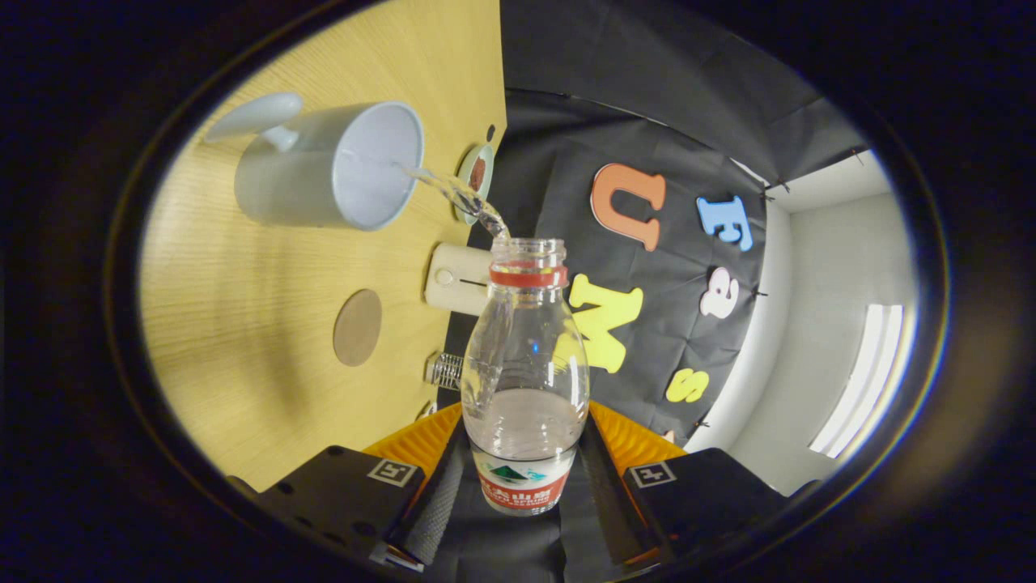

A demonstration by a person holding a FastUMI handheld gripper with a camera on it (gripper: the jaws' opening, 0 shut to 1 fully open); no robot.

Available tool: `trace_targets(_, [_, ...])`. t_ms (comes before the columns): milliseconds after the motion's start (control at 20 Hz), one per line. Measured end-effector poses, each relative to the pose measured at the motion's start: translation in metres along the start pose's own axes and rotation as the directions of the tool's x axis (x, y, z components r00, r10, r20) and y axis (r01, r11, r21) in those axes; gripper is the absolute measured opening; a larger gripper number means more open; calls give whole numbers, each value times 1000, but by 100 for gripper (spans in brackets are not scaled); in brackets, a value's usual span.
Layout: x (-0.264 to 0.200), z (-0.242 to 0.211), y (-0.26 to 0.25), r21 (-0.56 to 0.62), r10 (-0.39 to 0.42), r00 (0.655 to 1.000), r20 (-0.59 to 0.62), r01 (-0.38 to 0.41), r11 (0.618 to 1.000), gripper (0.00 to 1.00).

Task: Take the bottle from table, then pour the juice into the cup, finally place the bottle on the coaster

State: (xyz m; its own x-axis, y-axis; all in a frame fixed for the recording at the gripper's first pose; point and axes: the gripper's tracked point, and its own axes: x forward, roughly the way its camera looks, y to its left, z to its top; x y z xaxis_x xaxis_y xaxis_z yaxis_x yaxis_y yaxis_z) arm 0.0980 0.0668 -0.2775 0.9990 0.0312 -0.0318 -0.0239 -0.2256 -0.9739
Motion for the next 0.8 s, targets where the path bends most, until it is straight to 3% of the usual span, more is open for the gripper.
trace_targets(800, [-5,3,-3,-28,-17,1000,6,18,999,80])
